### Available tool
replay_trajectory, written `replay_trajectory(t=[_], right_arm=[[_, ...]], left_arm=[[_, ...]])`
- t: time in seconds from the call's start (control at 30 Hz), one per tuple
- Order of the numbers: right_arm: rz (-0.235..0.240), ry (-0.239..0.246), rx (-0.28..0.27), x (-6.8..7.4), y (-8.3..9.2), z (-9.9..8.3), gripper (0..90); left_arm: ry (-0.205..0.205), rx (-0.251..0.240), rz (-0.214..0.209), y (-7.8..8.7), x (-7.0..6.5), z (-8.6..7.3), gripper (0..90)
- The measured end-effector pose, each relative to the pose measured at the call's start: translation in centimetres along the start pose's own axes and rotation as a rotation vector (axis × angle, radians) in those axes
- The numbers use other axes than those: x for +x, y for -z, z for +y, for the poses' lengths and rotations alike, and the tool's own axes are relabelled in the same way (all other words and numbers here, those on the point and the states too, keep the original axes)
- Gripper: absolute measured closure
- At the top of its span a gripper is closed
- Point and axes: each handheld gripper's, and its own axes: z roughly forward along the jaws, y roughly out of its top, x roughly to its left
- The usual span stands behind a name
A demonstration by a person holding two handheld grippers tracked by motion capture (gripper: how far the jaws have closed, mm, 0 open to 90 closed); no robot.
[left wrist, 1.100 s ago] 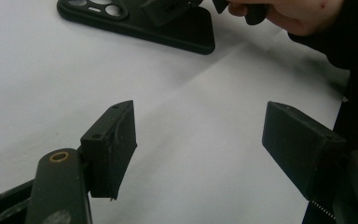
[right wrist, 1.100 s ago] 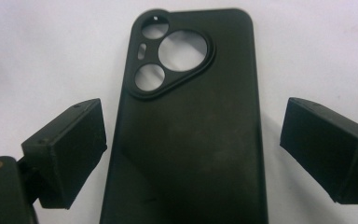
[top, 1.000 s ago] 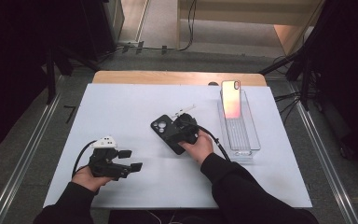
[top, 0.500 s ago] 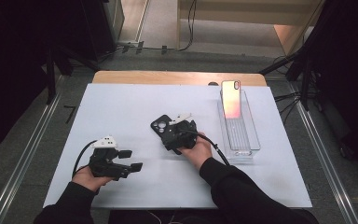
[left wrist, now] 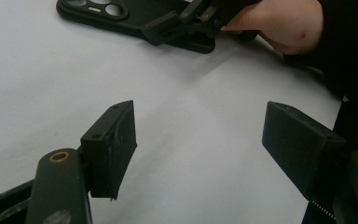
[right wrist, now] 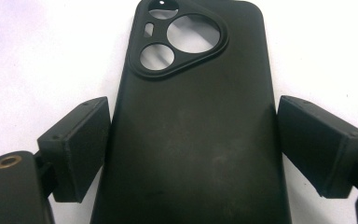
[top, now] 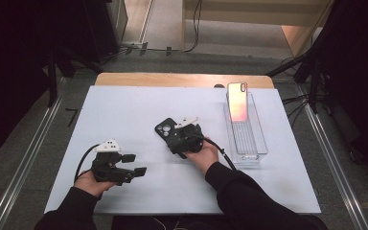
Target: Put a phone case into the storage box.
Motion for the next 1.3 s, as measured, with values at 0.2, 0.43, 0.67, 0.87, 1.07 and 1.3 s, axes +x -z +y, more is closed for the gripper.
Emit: replay_trajectory(t=[0.2,0.43,0.67,0.87,1.07,1.3], right_arm=[[0.005,-0.006,0.006,-0.1,0.1,0.1,11.5],[0.036,-0.028,-0.037,-0.3,1.3,0.8,12.1],[0.072,-0.061,-0.09,-0.6,3.3,1.7,12.1],[0.113,-0.093,-0.139,-0.7,5.8,2.1,12.1],[0.128,-0.106,-0.171,-0.8,8.1,2.1,12.1],[0.134,-0.127,-0.187,-0.9,9.9,1.4,12.1]], left_arm=[[0.002,0.0,0.003,0.0,0.1,0.0,26.6],[0.005,-0.006,0.001,0.0,0.1,0.2,26.6],[0.013,-0.022,-0.003,0.1,0.1,0.4,26.6],[0.045,-0.027,-0.031,0.1,-0.2,1.0,26.7],[0.05,-0.059,-0.028,0.4,-0.6,1.6,25.8],[0.063,-0.079,-0.048,0.0,-1.0,2.6,23.9]])
